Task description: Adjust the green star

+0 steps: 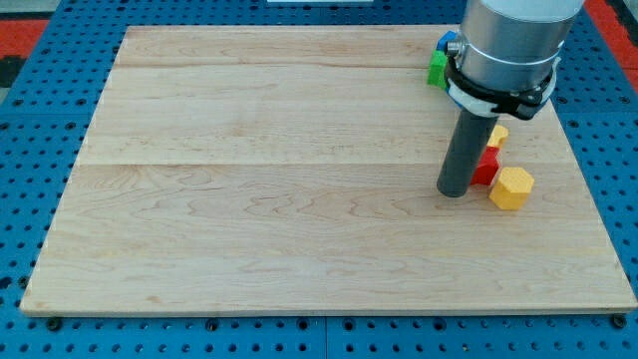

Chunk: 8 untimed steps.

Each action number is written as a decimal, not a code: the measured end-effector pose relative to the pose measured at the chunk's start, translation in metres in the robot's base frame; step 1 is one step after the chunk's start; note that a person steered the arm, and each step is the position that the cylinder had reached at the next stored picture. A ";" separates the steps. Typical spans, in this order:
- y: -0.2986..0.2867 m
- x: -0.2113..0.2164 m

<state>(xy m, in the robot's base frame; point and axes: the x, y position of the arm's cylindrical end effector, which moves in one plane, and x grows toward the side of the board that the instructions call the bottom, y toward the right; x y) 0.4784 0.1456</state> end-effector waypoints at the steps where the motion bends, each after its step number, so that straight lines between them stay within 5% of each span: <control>1: 0.017 -0.002; 6: -0.029 -0.002; 7: -0.045 -0.023; 8: -0.072 -0.093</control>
<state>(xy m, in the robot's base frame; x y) 0.3852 0.0737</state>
